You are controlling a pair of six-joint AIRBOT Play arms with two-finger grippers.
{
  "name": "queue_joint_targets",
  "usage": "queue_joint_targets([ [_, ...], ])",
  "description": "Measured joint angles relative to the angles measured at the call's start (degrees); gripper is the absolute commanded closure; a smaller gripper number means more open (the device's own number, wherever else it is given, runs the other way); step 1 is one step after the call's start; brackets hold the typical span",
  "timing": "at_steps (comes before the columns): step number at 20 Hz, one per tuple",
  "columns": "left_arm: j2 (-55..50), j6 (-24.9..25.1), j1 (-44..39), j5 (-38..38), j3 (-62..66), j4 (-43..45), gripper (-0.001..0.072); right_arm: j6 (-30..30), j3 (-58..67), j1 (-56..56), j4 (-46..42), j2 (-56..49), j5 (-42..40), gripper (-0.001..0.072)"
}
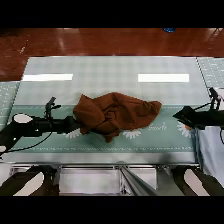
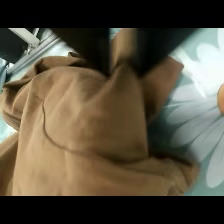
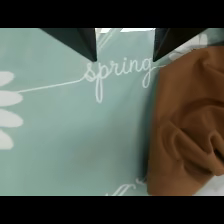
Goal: Fold the shirts.
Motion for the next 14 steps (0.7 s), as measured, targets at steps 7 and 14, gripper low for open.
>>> queue_joint_targets([
  [7,-5.09,7.26,0.00,-1.25,1.70,-4.63,0.0688,-2.47,-3.87,8.07,8.09,-9.42,-8.04,0.0305],
  [14,-5.64,8.39,0.00,-2.29,5.35,-5.40,0.0688,-4.61,1.49,19.08,17.88,-23.87,-17.68,0.0668],
])
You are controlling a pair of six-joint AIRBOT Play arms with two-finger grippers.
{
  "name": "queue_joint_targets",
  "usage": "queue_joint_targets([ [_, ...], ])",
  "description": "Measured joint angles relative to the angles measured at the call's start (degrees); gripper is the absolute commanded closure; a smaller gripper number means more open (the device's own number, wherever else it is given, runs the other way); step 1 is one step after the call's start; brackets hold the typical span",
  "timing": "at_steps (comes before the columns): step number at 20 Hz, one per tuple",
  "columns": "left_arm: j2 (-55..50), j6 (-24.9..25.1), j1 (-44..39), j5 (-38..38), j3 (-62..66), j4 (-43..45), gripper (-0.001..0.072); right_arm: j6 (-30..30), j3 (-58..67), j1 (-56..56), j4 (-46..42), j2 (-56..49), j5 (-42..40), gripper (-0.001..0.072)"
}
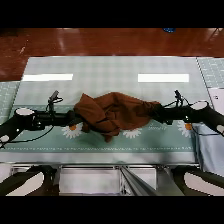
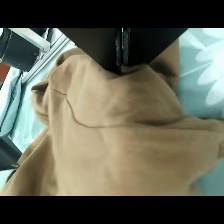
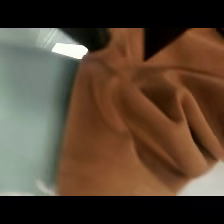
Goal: Fold the shirts.
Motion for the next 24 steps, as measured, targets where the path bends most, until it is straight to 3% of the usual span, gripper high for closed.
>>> queue_joint_targets([
  [2,-0.02,-0.20,0.13,-0.11,1.79,0.00,0.0688,-1.11,3.91,2.25,1.07,-2.75,-1.51,0.0690],
  [6,0.57,-2.23,2.84,-2.93,11.26,0.00,0.0688,-2.38,17.70,2.64,0.74,-2.32,3.23,0.0691],
  [15,8.50,-12.44,14.36,-7.91,49.24,-0.33,0.0688,4.07,63.76,-3.37,-12.57,12.46,16.57,0.0690],
  [21,18.36,-14.58,25.18,-7.91,64.50,1.05,0.0688,8.79,72.26,-4.13,-28.02,27.98,22.69,0.0690],
  [24,22.91,-17.31,27.63,-8.00,66.40,9.46,0.0688,11.65,73.11,-4.24,-37.38,33.88,30.62,0.0690],
])
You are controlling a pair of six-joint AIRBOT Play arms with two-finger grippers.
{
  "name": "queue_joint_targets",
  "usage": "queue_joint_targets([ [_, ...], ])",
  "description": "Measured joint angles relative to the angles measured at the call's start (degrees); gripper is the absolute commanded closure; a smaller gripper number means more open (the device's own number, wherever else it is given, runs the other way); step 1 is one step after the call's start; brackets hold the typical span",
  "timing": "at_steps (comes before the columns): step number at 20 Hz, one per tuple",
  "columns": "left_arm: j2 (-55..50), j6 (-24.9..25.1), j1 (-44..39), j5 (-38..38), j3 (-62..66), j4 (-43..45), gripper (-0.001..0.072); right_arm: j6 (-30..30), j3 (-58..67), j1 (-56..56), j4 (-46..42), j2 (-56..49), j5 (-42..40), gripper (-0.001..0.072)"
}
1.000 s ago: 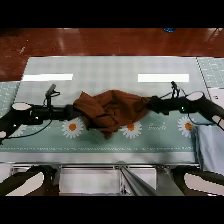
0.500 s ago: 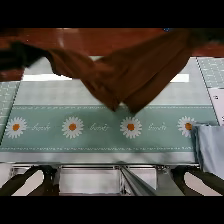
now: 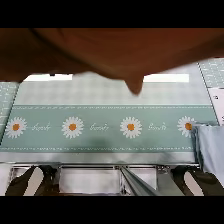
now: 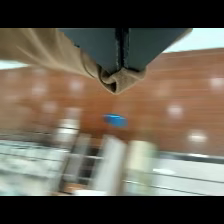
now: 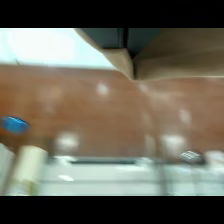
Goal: Fold the shirts.
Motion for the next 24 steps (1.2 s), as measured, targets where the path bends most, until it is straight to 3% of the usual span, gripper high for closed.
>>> queue_joint_targets([
  [5,2.71,-3.87,-9.66,-0.63,-2.56,18.56,0.0688,3.67,-8.39,0.00,-9.01,8.68,11.37,0.0690],
  [10,-0.85,-7.61,-16.96,1.81,-10.32,30.67,0.0688,6.56,-32.81,0.00,-5.03,16.11,13.20,0.0690],
  [16,-18.53,-9.94,-19.65,4.22,-13.03,23.43,0.0688,7.48,-60.92,0.00,-0.39,12.66,-3.19,0.0690],
  [22,-36.98,-10.38,-25.20,4.52,-13.42,18.58,0.0687,5.92,-64.57,0.00,0.66,-11.06,-22.77,0.0690],
  [23,-39.23,-10.47,-26.16,4.57,-13.42,18.23,0.0668,5.53,-63.14,0.00,0.81,-15.78,-24.48,0.0690],
  [24,-41.00,-10.75,-26.97,4.55,-13.46,18.16,0.0536,5.25,-61.59,0.00,0.90,-19.91,-25.55,0.0689],
])
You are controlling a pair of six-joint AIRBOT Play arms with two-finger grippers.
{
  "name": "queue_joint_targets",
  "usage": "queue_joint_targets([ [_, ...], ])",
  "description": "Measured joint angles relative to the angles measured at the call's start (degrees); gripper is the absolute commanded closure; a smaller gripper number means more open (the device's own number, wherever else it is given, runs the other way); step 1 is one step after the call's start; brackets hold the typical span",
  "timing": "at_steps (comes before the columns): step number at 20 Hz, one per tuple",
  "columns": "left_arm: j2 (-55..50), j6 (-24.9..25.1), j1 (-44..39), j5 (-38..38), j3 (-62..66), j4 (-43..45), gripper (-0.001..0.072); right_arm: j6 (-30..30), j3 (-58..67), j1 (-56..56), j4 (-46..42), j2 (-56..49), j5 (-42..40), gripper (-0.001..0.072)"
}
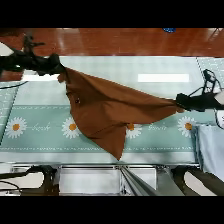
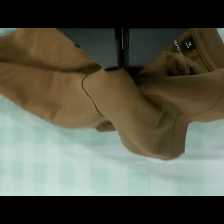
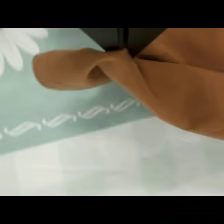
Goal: Fold the shirts.
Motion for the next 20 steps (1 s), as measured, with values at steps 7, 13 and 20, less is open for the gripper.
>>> queue_joint_targets([
  [7,-3.80,-2.36,1.33,-5.51,2.16,-0.28,0.0201,-1.36,16.41,-2.73,-1.31,-16.17,5.31,0.0305],
  [13,8.59,-1.49,12.79,-10.84,-8.02,1.25,0.0201,-1.18,15.50,-17.22,-6.60,-7.34,13.20,0.0306],
  [20,23.67,1.55,8.94,-7.91,-47.80,-9.60,0.0201,-11.58,-11.74,-25.64,16.61,6.88,7.13,0.0306],
])
